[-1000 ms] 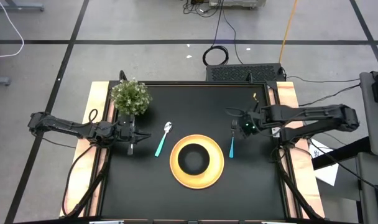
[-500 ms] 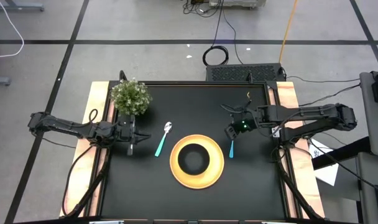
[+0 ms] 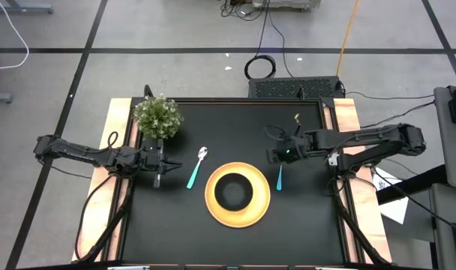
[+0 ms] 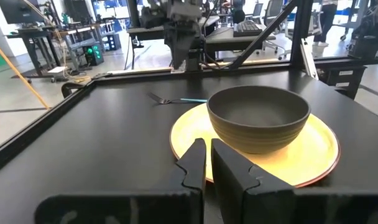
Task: Set table place
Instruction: Put the blue fork on the yellow plate to the right of the black bowl
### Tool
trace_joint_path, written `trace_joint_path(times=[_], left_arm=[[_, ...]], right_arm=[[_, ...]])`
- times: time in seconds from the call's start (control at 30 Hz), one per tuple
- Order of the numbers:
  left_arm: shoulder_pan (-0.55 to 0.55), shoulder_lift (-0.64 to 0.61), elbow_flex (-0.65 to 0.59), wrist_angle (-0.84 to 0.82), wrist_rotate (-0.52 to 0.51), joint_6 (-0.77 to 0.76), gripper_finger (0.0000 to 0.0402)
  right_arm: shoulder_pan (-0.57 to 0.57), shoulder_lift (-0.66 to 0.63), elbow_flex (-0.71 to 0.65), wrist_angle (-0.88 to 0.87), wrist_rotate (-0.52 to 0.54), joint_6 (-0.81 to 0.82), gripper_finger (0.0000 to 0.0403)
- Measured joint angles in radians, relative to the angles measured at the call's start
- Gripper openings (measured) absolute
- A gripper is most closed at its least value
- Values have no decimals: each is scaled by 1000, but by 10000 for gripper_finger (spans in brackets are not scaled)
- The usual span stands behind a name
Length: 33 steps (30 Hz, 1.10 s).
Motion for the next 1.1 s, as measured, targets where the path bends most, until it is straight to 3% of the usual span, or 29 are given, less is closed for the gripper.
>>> trace_joint_path(times=[0.47, 0.83, 1.1], left_arm=[[0, 0, 0, -7, 1, -22, 31], [0, 0, 0, -37, 1, -23, 31], [0, 0, 0, -37, 1, -30, 31]], right_arm=[[44, 136, 0, -149, -34, 142, 153], [99, 150, 0, -174, -34, 238, 153], [121, 252, -1, -153, -82, 241, 153]])
